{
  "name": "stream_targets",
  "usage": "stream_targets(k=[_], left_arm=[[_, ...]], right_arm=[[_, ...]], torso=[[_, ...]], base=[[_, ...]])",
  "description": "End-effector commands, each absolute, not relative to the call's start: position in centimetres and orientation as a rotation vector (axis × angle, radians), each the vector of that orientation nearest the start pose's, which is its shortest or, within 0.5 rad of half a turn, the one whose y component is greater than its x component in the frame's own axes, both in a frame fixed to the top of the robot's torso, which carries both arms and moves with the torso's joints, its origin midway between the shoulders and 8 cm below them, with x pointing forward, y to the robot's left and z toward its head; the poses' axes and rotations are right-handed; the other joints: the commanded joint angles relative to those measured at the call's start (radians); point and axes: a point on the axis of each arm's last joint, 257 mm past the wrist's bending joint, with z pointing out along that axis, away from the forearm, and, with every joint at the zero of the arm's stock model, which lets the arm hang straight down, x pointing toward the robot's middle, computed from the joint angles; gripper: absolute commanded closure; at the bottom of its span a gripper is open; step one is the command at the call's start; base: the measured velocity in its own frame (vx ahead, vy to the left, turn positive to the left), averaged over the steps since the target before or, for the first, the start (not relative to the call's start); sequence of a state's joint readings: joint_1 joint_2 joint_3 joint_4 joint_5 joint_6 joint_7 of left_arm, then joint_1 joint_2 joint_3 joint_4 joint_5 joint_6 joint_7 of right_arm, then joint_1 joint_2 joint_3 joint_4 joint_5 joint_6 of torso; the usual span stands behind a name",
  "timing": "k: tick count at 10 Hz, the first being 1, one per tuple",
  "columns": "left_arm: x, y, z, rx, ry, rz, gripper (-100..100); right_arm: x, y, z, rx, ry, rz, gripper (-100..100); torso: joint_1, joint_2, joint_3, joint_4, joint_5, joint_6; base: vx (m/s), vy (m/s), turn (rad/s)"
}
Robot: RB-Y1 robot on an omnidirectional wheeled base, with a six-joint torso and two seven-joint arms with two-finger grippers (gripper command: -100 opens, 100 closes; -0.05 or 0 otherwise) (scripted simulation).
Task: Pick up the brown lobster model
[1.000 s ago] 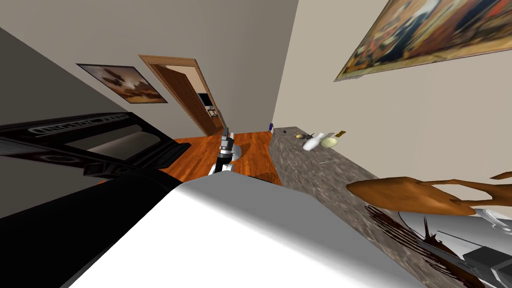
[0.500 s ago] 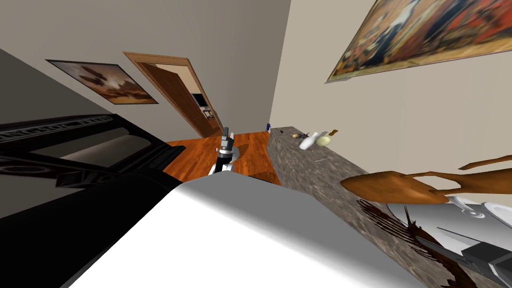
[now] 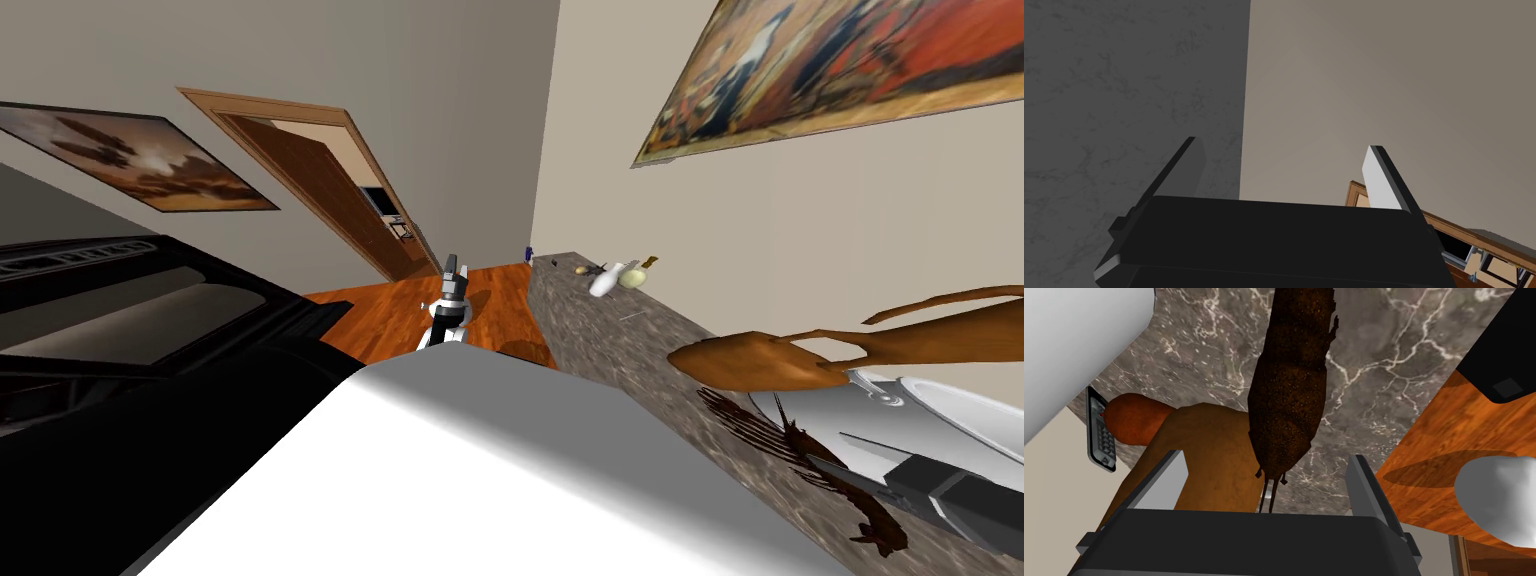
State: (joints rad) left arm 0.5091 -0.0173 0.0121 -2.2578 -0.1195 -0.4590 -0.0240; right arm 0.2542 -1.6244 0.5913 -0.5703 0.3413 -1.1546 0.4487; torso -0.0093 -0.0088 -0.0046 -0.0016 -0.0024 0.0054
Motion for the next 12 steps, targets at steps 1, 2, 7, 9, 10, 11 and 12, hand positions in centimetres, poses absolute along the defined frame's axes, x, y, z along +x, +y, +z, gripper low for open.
stream_targets(k=[1,2,7,9,10,11,12], left_arm=[[35.6,27.6,0.3,-0.642,0.722,-1.171,0],[35.6,27.6,0.3,-0.642,0.722,-1.172,0],[35.6,27.6,0.3,-0.642,0.722,-1.172,0],[35.6,27.6,0.3,-0.642,0.722,-1.172,0],[35.6,27.6,0.3,-0.642,0.722,-1.172,0],[35.6,27.6,0.3,-0.642,0.722,-1.172,0],[35.6,27.6,0.3,-0.642,0.722,-1.172,0]], right_arm=[[17.7,-71.8,-23.3,-0.848,2.577,-0.094,-100],[17.7,-71.8,-23.3,-0.848,2.577,-0.094,-100],[19.5,-71.3,-22.7,-0.933,2.556,-0.133,-100],[20.1,-69.6,-23.4,-0.959,2.537,-0.081,-100],[20.7,-70.2,-22.8,-0.988,2.536,-0.126,-100],[20.9,-69.5,-23.1,-0.999,2.528,-0.105,-100],[21.2,-68.3,-23.6,-1.015,2.514,-0.07,-100]], torso=[[0.0,0.0,0.0,0.0,0.0,0.0],[0.0,-0.001,-0.001,0.0,0.0,-0.002],[0.001,0.002,0.001,0.0,0.0,-0.002],[0.0,0.001,0.0,0.0,0.0,-0.001],[0.001,0.002,0.001,0.0,0.0,-0.002],[0.001,0.002,0.001,0.0,0.0,0.0],[0.002,0.002,0.001,0.0,0.0,-0.001]], base=[[0.099,-0.025,-0.153],[0.045,-0.009,0.024],[0.054,-0.014,-0.143],[0.059,-0.011,-0.092],[0.065,-0.007,-0.242],[0.075,0.001,-0.219],[0.042,0.001,0.003]])
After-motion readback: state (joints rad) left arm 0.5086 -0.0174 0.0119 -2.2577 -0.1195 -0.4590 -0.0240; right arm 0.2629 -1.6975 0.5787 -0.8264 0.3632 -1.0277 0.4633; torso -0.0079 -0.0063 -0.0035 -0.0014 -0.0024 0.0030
